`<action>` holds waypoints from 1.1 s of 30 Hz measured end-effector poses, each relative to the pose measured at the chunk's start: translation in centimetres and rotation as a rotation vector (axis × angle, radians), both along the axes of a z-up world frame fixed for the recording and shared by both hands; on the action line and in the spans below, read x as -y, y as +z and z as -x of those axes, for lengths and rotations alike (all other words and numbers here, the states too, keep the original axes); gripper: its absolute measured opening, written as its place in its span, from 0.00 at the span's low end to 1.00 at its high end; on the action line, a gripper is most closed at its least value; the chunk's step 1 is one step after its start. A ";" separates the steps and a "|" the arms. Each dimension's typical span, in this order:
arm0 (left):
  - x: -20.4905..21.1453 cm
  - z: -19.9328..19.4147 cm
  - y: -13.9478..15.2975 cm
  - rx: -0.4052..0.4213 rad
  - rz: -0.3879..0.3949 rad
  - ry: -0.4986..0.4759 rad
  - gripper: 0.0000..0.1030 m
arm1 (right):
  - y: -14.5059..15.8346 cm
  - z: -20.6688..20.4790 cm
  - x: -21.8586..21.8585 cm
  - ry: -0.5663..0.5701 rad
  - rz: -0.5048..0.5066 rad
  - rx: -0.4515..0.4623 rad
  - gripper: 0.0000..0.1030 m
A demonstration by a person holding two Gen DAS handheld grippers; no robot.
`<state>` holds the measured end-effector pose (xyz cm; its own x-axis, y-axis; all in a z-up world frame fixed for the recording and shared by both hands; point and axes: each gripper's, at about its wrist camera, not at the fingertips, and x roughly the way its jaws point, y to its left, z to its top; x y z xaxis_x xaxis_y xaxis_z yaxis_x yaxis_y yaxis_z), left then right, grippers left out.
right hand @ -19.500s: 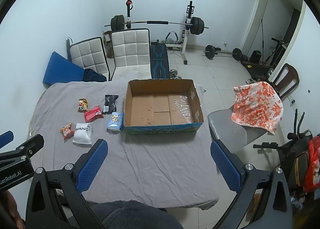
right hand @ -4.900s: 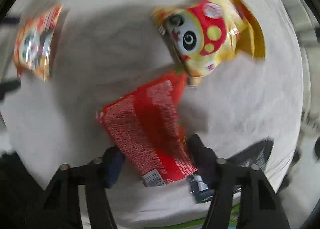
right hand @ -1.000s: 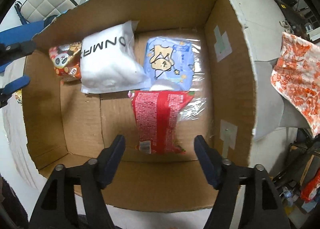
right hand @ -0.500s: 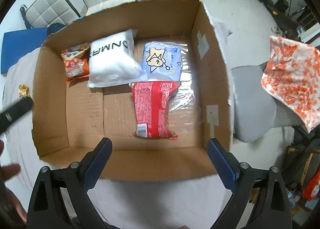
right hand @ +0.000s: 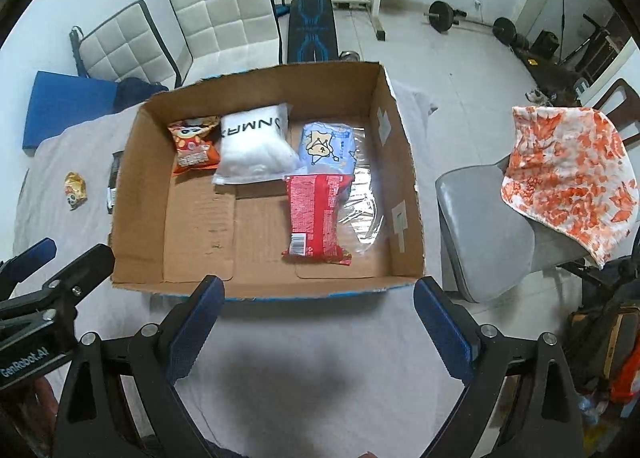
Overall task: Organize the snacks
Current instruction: 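Open both tools to release the packets into the box and withdraw, then move the left tool to the yellow packet while the right tool approaches the black packet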
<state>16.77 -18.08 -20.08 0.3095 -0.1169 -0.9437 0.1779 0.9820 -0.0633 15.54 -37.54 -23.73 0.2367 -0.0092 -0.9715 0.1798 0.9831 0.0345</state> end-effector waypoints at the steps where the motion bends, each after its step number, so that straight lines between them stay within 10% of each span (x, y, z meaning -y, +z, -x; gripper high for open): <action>1: -0.1 0.2 0.2 0.001 0.002 -0.001 1.00 | 0.4 0.4 -0.2 0.001 0.001 0.008 0.95; 9: -3.4 0.1 2.7 0.017 0.045 0.007 1.00 | 2.7 1.5 -1.9 -0.014 -0.029 0.028 0.95; 19: -18.9 -6.7 6.1 0.052 -0.034 0.129 1.00 | 6.3 -4.9 -13.7 0.097 -0.184 0.051 0.95; 33: -33.8 -18.8 -6.7 -0.173 -0.100 0.252 0.99 | -5.1 -20.5 -32.8 0.159 -0.181 -0.187 0.95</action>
<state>35.58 15.70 -26.83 0.1512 0.0386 -0.9878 -0.0764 0.9967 0.0273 36.05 -4.77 -28.86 0.0383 0.1908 -0.9809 0.0440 0.9803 0.1924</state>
